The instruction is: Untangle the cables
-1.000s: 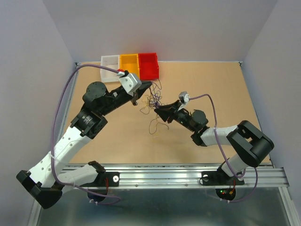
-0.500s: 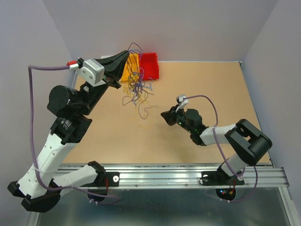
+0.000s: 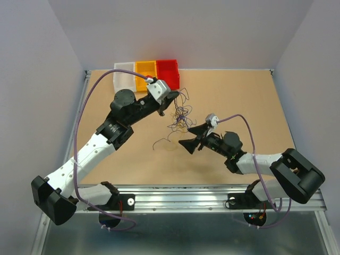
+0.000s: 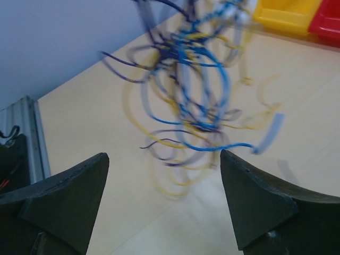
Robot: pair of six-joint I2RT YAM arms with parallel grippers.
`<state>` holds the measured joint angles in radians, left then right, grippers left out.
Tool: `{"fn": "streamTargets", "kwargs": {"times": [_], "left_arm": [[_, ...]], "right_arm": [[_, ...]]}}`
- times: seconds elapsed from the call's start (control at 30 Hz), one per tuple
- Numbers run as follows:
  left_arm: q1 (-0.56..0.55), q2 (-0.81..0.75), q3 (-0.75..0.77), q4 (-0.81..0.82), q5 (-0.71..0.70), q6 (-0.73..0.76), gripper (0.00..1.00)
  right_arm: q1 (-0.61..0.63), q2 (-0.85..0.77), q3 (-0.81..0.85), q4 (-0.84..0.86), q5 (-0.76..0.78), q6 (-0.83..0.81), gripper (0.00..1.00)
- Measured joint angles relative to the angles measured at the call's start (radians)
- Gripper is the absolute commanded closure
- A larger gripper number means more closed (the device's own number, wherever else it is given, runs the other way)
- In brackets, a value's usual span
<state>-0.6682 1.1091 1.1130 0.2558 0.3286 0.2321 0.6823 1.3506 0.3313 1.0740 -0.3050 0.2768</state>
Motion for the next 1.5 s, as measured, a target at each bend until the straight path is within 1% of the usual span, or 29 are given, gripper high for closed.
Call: {"fn": "streamTargets", "kwargs": {"times": [0.13, 0.23, 0.27, 0.3, 0.33, 0.37, 0.4, 0.5, 0.57, 0.6, 0.73, 0.8, 0.83, 0.9, 0.93, 0.97, 1.03, 1.1, 1.13, 1.27, 1.3, 1.33, 1.37, 1.5], "left_arm": [[0.000, 0.018, -0.027, -0.006, 0.125, -0.009, 0.96], [-0.005, 0.017, -0.027, 0.005, 0.219, -0.015, 0.96], [-0.007, 0.017, -0.027, 0.007, 0.257, -0.018, 0.96], [-0.010, 0.017, -0.027, 0.006, 0.285, -0.019, 0.96], [-0.011, 0.017, -0.027, 0.006, 0.311, -0.021, 0.96], [-0.011, 0.017, -0.027, 0.005, 0.328, -0.021, 0.96], [-0.011, 0.017, -0.027, 0.005, 0.348, -0.022, 0.96], [-0.011, 0.015, -0.035, 0.005, 0.378, -0.024, 0.96], [-0.011, 0.014, -0.041, -0.006, 0.397, -0.024, 0.96], [-0.011, 0.015, -0.041, -0.012, 0.401, -0.024, 0.96], [-0.011, 0.016, -0.041, -0.039, 0.435, -0.024, 0.96], [-0.011, 0.020, -0.041, -0.046, 0.463, -0.024, 0.96], [-0.011, 0.022, -0.041, -0.048, 0.471, -0.025, 0.96], [-0.011, 0.027, -0.041, -0.056, 0.493, -0.029, 0.96], [-0.011, 0.029, -0.041, -0.062, 0.501, -0.029, 0.96], [-0.011, 0.031, -0.041, -0.066, 0.505, -0.030, 0.96], [-0.011, 0.032, -0.041, -0.072, 0.505, -0.030, 0.96], [-0.011, 0.032, -0.041, -0.073, 0.478, -0.031, 0.96], [-0.011, 0.032, -0.041, -0.072, 0.451, -0.032, 0.92], [0.004, 0.039, -0.041, -0.062, 0.362, -0.042, 0.63], [0.011, 0.043, -0.041, -0.056, 0.347, -0.043, 0.42], [0.017, 0.048, -0.045, -0.047, 0.342, -0.042, 0.15], [0.021, 0.052, -0.052, -0.036, 0.346, -0.034, 0.01], [0.030, 0.071, -0.090, -0.027, 0.406, -0.006, 0.01]], "right_arm": [[0.000, 0.005, -0.018, 0.084, -0.058, 0.012, 0.12], [0.000, 0.034, -0.018, 0.140, -0.054, 0.022, 0.21], [0.000, 0.046, -0.018, 0.151, -0.047, 0.025, 0.29], [0.000, 0.060, -0.018, 0.163, -0.039, 0.028, 0.33], [0.000, 0.069, -0.018, 0.168, -0.032, 0.032, 0.52], [0.000, 0.074, -0.018, 0.169, -0.026, 0.038, 0.57], [0.000, 0.076, -0.018, 0.171, -0.023, 0.037, 0.58], [0.000, 0.077, -0.018, 0.179, -0.008, 0.044, 0.58], [0.000, 0.077, -0.019, 0.186, 0.003, 0.044, 0.41], [0.000, 0.077, -0.020, 0.190, 0.010, 0.042, 0.37], [0.000, 0.076, -0.021, 0.194, 0.025, 0.044, 0.36], [0.000, 0.076, -0.021, 0.195, 0.025, 0.044, 0.33], [0.000, 0.076, -0.021, 0.195, 0.024, 0.044, 0.37], [0.000, 0.077, -0.021, 0.195, 0.022, 0.043, 0.65], [0.000, 0.079, -0.021, 0.196, 0.014, 0.043, 0.75], [0.000, 0.081, -0.021, 0.197, 0.003, 0.041, 0.90], [0.000, 0.084, -0.021, 0.199, -0.014, 0.039, 0.99], [0.000, 0.085, -0.021, 0.199, -0.034, 0.045, 0.99], [0.000, 0.084, -0.021, 0.200, -0.042, 0.048, 0.99], [0.000, 0.049, -0.056, 0.200, -0.018, 0.056, 1.00], [0.000, 0.024, -0.075, 0.198, -0.004, 0.060, 0.99], [0.000, 0.005, -0.087, 0.198, 0.008, 0.061, 1.00], [0.000, -0.017, -0.101, 0.199, 0.021, 0.066, 0.99], [0.001, -0.142, -0.167, 0.200, 0.085, 0.084, 1.00]]}}
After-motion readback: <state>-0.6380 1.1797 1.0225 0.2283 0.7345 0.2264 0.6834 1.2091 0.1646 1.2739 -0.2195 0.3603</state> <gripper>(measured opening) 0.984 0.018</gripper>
